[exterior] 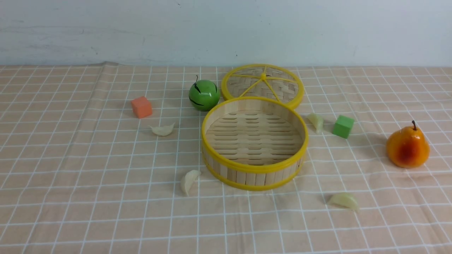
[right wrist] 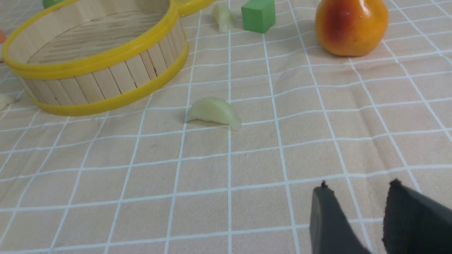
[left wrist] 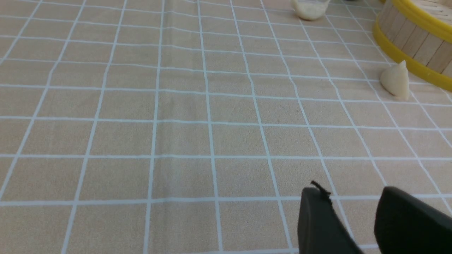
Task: Put the dumplings into the steamer on the table with the brown tablecloth.
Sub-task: 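Reach for and grasp a dumpling on the table with the left gripper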
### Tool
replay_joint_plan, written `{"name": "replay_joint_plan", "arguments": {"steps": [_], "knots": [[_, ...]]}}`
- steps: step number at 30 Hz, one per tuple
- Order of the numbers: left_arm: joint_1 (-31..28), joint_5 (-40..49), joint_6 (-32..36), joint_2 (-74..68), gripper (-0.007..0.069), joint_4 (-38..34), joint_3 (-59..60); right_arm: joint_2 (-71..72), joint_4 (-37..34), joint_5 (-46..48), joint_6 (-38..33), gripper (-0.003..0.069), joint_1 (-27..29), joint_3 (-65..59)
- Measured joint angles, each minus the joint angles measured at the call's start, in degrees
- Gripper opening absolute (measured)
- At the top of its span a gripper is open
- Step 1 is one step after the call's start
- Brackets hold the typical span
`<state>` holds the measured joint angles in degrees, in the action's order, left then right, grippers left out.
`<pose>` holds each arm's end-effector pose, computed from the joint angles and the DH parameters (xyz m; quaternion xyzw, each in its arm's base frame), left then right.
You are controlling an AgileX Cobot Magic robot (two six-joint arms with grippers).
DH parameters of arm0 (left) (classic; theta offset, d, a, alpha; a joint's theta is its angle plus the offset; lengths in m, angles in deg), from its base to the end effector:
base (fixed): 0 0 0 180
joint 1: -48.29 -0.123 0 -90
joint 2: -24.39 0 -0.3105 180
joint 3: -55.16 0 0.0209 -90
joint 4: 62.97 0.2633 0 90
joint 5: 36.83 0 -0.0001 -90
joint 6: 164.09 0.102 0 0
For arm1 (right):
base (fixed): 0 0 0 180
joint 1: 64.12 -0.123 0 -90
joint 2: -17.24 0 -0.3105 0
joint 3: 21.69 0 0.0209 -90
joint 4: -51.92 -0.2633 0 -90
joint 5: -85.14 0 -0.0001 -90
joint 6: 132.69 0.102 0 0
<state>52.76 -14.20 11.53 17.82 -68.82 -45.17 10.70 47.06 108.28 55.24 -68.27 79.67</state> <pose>0.0489 -0.0078 0.1638 -0.0263 0.8124 -0.0881 0.5758 0.0485 0.0069 0.1693 0.0485 0.8088 0.0977 0.5779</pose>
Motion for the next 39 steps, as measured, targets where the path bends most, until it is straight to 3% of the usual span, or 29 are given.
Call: {"name": "replay_joint_plan", "arguments": {"steps": [17, 22, 27, 29, 33, 39], "knots": [[0.0, -2.7, 0.0, 0.0, 0.0237, 0.2, 0.0, 0.0, 0.0, 0.0, 0.0, 0.024, 0.0, 0.0], [0.0, -10.0, 0.0, 0.0, 0.0237, 0.2, 0.0, 0.0, 0.0, 0.0, 0.0, 0.024, 0.0, 0.0], [0.0, -25.4, 0.0, 0.0, 0.0237, 0.1, 0.0, 0.0, 1.3, -2.2, -0.1, 0.024, 0.0, -0.1], [0.0, -29.5, 0.0, 0.0, 0.0237, 0.1, 0.0, 0.0, 1.4, -5.0, -0.1, 0.024, 0.0, -0.6], [0.0, -38.8, 0.0, 0.0, 0.0237, 0.1, 0.0, 0.0, 4.9, -21.6, -0.1, 0.024, 0.0, -0.7], [0.0, -45.7, -2.7, 0.0, 0.0237, 0.0, 0.0, 0.0, 6.9, -43.8, 2.9, 0.024, 0.0, -0.7]]}}
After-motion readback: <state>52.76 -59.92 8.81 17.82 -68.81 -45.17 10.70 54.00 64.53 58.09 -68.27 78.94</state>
